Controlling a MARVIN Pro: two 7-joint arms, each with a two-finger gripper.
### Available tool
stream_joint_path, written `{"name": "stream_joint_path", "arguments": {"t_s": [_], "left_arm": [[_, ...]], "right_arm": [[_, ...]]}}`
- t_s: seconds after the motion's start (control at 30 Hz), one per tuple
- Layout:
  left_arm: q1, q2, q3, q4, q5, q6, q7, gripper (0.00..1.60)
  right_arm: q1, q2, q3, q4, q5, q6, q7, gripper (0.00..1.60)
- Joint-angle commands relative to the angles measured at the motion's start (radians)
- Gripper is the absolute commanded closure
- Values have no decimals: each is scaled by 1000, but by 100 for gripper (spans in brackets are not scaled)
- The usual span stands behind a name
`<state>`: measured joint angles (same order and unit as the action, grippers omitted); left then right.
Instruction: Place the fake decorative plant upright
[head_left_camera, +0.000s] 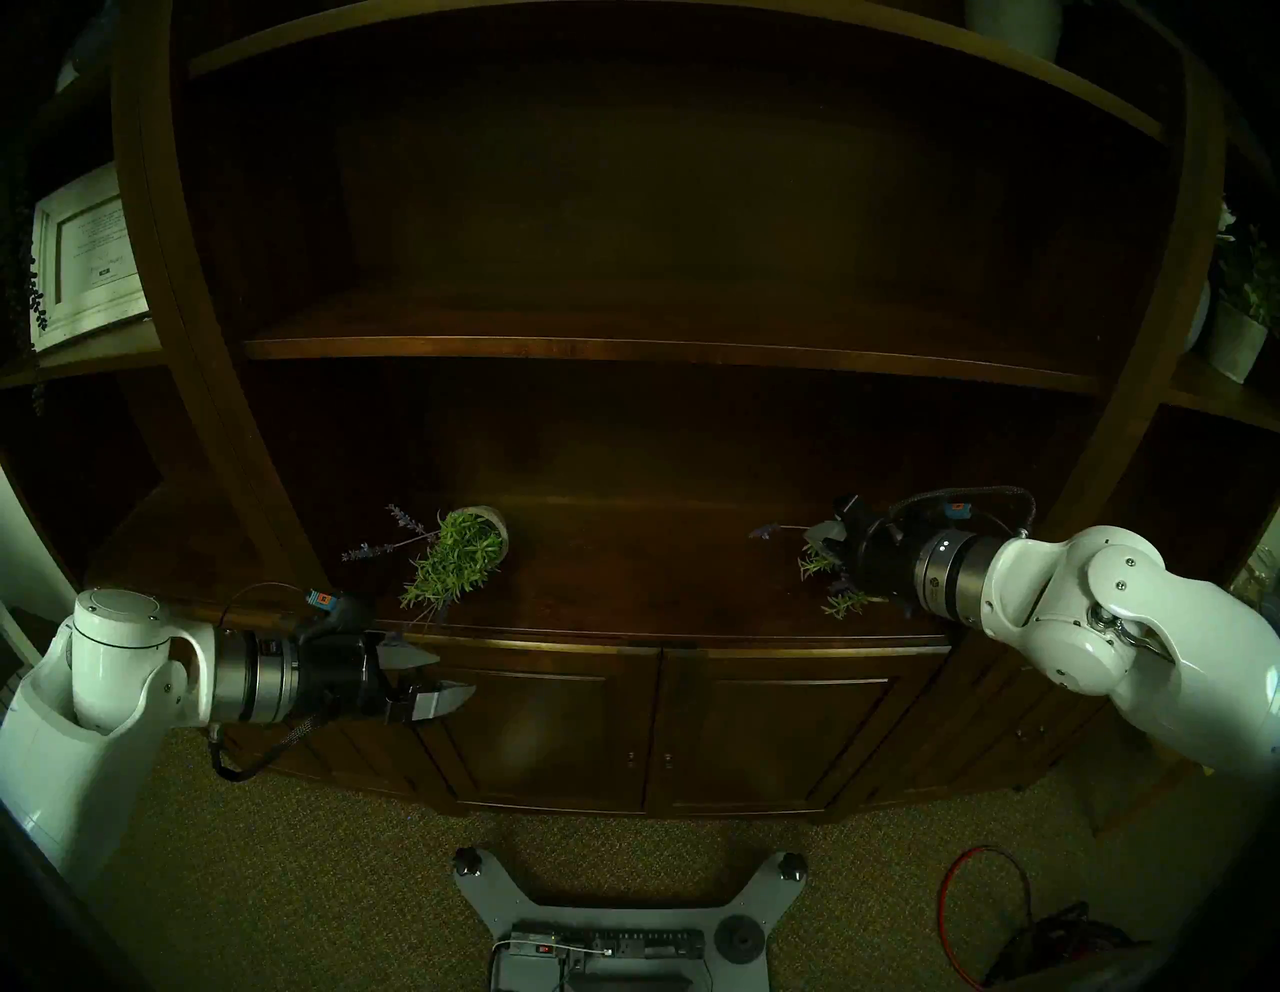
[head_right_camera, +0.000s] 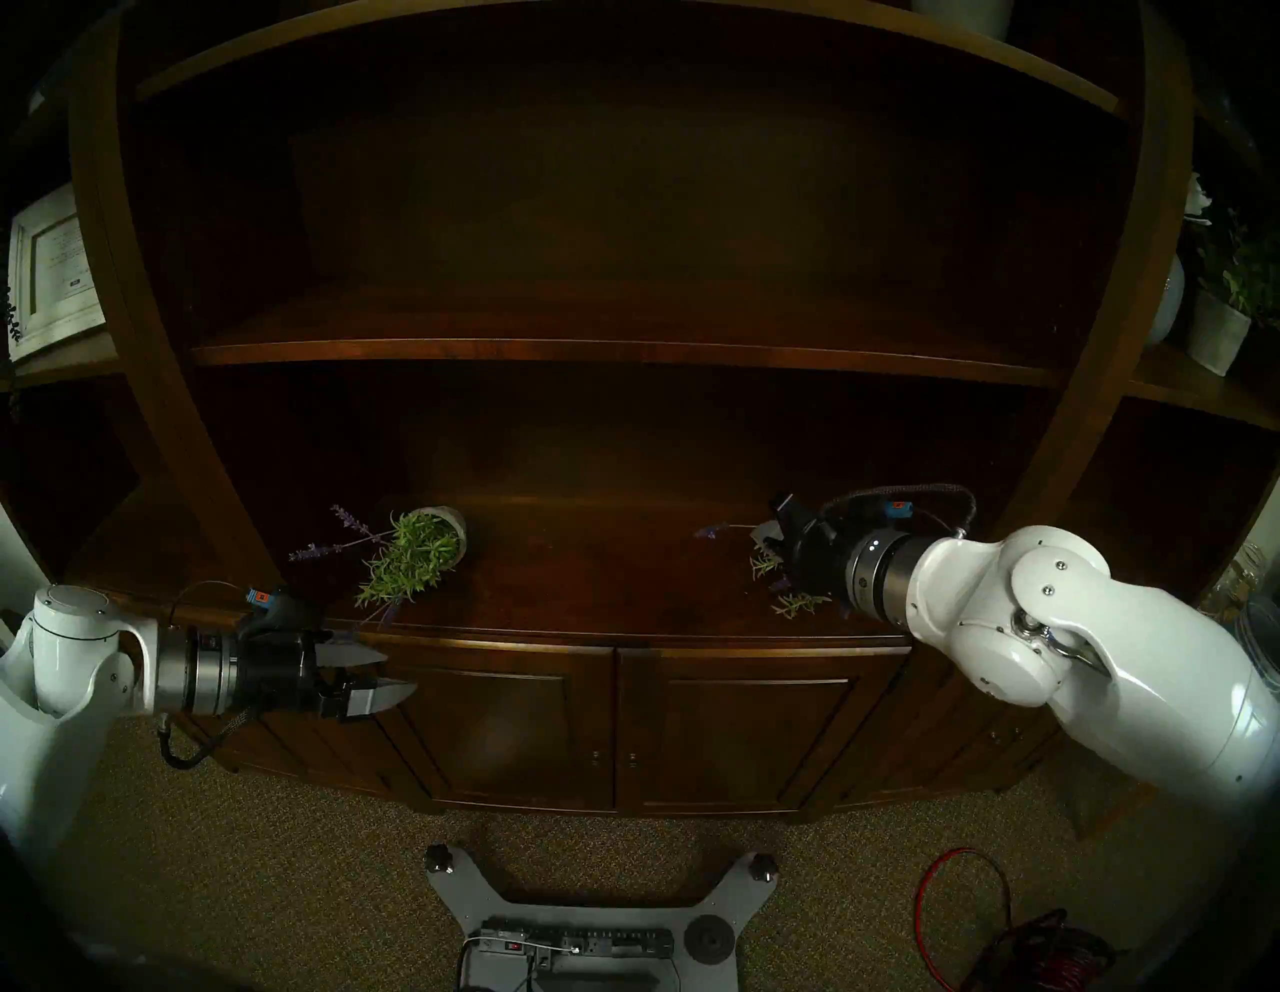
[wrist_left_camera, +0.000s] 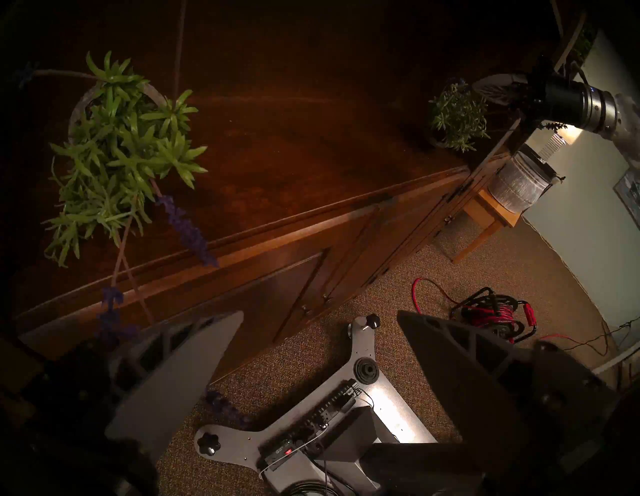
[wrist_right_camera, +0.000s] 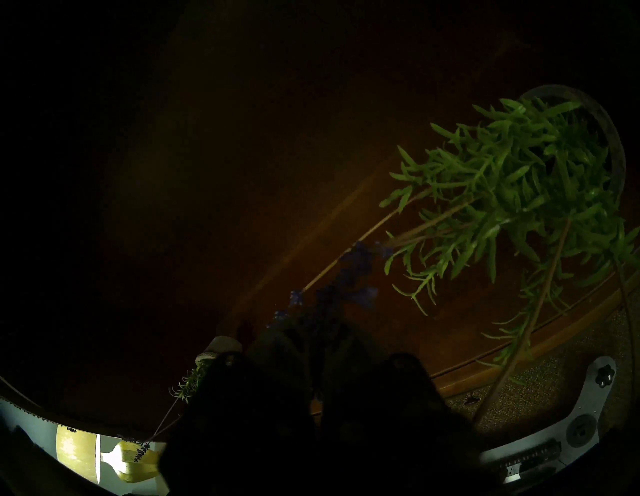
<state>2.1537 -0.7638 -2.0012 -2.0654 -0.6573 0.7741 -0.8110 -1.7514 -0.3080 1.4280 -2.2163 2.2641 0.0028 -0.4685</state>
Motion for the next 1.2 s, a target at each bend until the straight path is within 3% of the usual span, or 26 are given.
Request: {"name": "stream_joint_path", "arguments": {"t_s": [0.0, 0.47, 1.17], "left_arm": [[-11, 3, -9, -9, -2, -3, -1, 0], [-10, 5, -7, -7, -2, -3, -1, 0], [-11, 8, -5, -6, -2, -4, -1, 0]], "right_arm": [[107, -40, 6, 21, -13, -3, -2, 160], [221, -118, -30, 107, -29, 3, -20, 160], [388, -283, -145, 250, -111, -11, -66, 160]]}}
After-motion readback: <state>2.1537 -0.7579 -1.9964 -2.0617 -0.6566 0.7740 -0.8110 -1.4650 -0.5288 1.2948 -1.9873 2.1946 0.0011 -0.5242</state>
